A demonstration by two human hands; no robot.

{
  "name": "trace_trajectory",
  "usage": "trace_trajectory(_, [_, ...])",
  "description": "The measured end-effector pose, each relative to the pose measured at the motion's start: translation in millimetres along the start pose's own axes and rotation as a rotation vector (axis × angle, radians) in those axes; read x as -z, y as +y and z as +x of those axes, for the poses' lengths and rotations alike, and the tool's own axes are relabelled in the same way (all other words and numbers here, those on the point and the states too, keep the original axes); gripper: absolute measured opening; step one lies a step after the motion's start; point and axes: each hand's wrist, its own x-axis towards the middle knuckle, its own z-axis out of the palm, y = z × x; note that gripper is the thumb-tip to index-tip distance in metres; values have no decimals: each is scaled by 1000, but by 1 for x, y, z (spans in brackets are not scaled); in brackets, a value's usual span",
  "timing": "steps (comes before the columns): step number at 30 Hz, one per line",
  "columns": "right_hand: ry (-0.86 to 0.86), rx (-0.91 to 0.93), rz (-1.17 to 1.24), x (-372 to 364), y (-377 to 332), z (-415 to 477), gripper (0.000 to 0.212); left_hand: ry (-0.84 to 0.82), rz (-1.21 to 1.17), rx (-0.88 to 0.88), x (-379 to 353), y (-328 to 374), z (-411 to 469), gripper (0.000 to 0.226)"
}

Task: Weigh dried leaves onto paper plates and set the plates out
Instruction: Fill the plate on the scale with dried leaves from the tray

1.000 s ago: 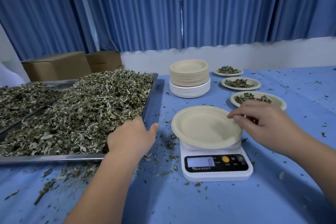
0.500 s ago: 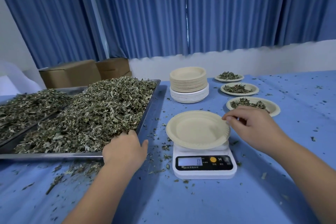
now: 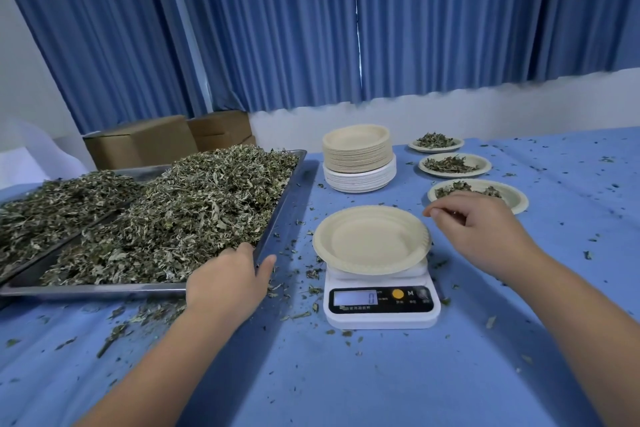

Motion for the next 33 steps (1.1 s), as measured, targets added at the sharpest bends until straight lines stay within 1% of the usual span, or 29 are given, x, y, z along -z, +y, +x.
trace_trajectory(3, [7, -12, -9, 1, 3, 0, 19, -6, -93, 12, 3, -6, 6, 49])
trace_trajectory(8, [26, -66, -18, 2, 7, 2, 17, 22, -158, -9, 6, -13, 8, 57])
trace_trajectory(13, [32, -79, -17, 0, 7, 2, 17, -42, -331, -4, 9, -22, 15, 43])
trace_trajectory(15, [30, -77, -21, -1, 7, 2, 17, -66, -379, 2, 10, -24, 21, 41])
trace_trajectory(21, [29, -105, -9, -1, 8, 2, 19, -129, -436, 63, 18, -27, 38, 37])
trace_trajectory(23, [32, -114, -7, -1, 9, 3, 19, -104, -458, 65, 22, -24, 43, 32])
trace_trajectory(26, [36, -114, -6, -1, 8, 3, 19, -26, -470, 37, 36, -10, 50, 33])
trace_trajectory(30, [40, -121, -3, -1, 9, 4, 19, 71, -504, -74, 57, 29, 58, 34])
trace_trajectory(33, [54, -125, 13, -1, 9, 3, 20, 123, -612, -186, 69, 66, 59, 32])
